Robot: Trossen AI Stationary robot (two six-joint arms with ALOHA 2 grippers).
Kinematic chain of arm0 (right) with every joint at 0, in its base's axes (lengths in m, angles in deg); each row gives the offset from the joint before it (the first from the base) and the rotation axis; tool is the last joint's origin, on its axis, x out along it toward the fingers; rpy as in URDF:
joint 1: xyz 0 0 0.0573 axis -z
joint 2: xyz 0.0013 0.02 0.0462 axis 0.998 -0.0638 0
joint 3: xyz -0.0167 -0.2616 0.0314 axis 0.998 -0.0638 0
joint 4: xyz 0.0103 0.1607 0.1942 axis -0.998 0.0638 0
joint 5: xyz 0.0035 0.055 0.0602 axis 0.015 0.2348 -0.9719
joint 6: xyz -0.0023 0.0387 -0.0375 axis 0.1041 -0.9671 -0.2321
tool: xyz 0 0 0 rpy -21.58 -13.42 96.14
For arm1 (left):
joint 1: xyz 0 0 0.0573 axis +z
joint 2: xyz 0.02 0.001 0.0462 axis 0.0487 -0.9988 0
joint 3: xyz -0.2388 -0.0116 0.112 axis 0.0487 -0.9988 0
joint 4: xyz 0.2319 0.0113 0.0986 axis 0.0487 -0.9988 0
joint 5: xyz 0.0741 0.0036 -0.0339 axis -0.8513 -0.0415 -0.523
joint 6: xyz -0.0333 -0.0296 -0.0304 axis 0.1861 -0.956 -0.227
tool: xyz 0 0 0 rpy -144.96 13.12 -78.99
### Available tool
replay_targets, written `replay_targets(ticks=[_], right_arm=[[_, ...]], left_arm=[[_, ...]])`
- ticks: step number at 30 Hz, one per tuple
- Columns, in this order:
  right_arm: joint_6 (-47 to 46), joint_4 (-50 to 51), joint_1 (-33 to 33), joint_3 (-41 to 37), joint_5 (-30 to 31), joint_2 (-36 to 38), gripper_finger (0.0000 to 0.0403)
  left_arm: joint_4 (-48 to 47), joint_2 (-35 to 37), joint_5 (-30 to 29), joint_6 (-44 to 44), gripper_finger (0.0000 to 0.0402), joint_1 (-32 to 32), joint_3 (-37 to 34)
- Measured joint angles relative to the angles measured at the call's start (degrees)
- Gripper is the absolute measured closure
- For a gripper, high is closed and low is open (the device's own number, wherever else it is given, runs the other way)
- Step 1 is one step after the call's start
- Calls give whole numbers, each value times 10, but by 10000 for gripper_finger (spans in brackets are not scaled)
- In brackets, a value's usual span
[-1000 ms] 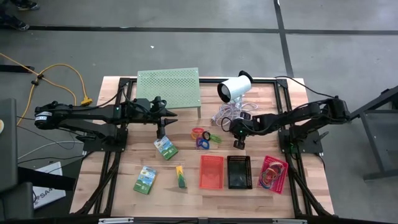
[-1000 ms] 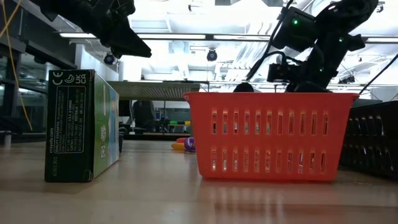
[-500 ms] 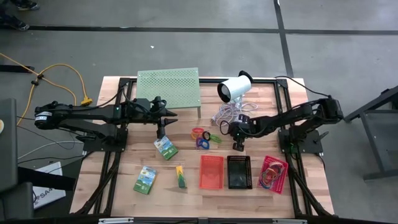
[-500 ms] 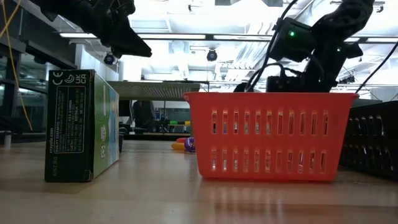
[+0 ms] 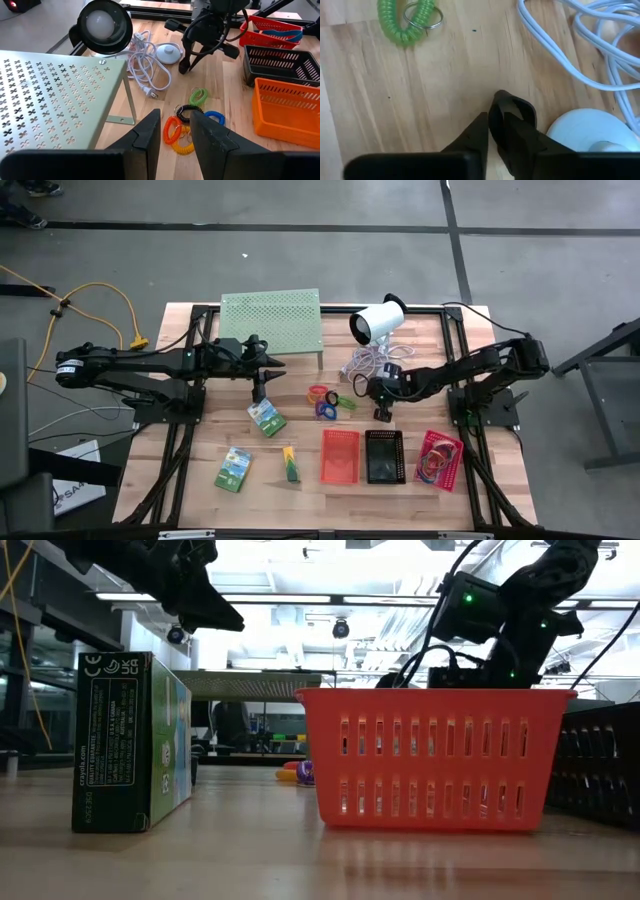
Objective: Pick & Place Office Desk Supplies
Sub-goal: Put the black rubber band into the red basket
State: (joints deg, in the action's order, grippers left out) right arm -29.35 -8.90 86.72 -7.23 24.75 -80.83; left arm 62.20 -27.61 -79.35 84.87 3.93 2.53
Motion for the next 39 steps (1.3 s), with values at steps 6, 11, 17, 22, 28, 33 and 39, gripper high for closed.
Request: replay_targets(ticks=[6, 11, 17, 22, 28, 33, 39], right_arm=[[9, 0, 0, 0, 0, 0, 396], [9, -2, 0, 0, -1, 0, 399], [11, -1, 0, 0, -1, 23, 400], [11, 3, 0, 0, 3, 84, 400], [2, 7, 0, 0, 3, 165, 400], [-4, 21, -11, 0, 9, 181, 400], [-54, 38, -47, 0, 10, 191, 400]], left_arm=[[0, 0, 0, 0, 300, 0, 0], [0, 0, 0, 0, 300, 0, 0], [0, 0, 0, 0, 300, 0, 0], [0, 0, 0, 0, 300, 0, 0], [0, 0, 0, 0, 300, 0, 0], [0, 0, 0, 0, 300, 0, 0], [0, 0, 0, 0, 300, 0, 0]])
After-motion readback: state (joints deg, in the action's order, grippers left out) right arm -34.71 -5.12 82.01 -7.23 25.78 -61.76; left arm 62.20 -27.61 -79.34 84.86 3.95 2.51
